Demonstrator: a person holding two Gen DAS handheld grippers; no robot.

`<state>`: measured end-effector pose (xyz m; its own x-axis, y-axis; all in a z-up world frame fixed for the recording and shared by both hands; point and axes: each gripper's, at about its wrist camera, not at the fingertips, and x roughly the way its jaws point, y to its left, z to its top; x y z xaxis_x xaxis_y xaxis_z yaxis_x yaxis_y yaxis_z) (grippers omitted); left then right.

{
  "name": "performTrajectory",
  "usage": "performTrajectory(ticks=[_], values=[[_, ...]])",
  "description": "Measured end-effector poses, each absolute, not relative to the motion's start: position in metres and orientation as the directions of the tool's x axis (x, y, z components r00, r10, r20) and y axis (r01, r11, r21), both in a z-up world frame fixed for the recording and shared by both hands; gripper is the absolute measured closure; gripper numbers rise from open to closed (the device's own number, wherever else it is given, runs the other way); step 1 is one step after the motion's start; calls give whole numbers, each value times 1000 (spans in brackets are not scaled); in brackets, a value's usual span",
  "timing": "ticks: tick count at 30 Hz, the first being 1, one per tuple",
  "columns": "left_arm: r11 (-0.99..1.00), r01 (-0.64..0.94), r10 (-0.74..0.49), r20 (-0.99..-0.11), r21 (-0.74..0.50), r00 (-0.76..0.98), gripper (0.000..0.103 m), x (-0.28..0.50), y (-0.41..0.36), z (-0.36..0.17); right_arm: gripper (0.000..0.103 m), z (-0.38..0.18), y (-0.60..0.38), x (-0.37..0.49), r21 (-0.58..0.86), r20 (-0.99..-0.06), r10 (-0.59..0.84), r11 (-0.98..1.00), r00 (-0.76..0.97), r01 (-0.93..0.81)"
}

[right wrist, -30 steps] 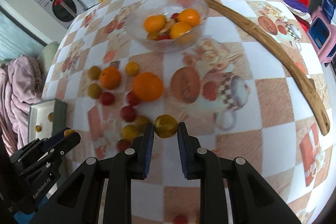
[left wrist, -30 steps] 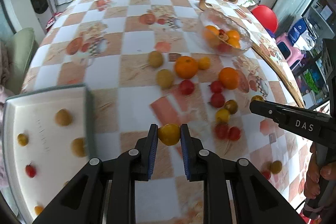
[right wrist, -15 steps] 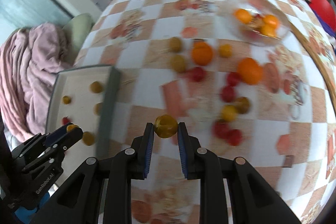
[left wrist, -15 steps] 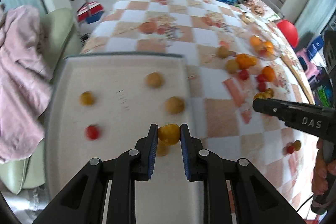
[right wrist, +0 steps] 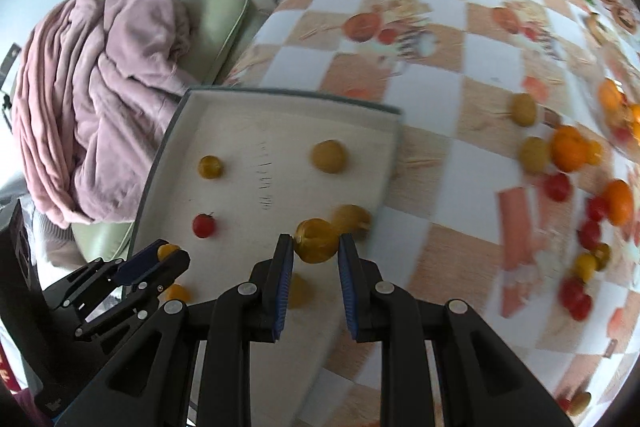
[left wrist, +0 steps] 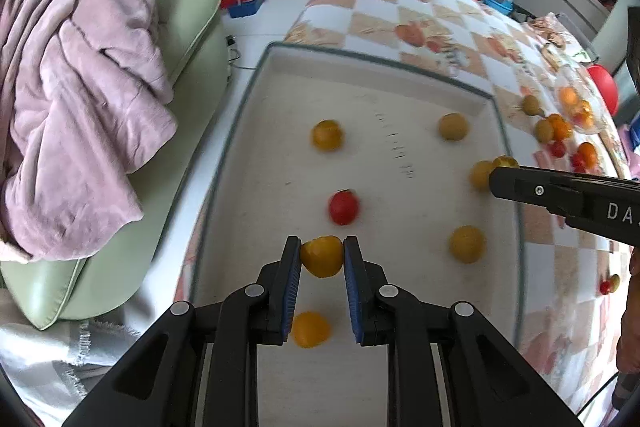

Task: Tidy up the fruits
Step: 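Carry both held yellow tomatoes over the white tray, then open both tools to drop the yellow tomatoes into the tray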

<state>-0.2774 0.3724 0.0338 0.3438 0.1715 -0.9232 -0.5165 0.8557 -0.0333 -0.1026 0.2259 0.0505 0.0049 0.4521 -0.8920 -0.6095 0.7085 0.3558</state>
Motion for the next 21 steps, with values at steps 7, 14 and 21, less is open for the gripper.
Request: performTrajectory(ticks=[7,14,21], values=[[854,-520,178,-930,-16,321,80,-279,381,22,78,35,252,-108,330,-910,414,702,-15,-631],[870,-493,190,-934,17,302,80,-277,377,16,77,22,259,-107,306,-925,378,716,-20,-628],[879,-475,205,-936,46,287,79,-275,375,16,76,19,260,-106,314,-924,381,716,-28,-624]])
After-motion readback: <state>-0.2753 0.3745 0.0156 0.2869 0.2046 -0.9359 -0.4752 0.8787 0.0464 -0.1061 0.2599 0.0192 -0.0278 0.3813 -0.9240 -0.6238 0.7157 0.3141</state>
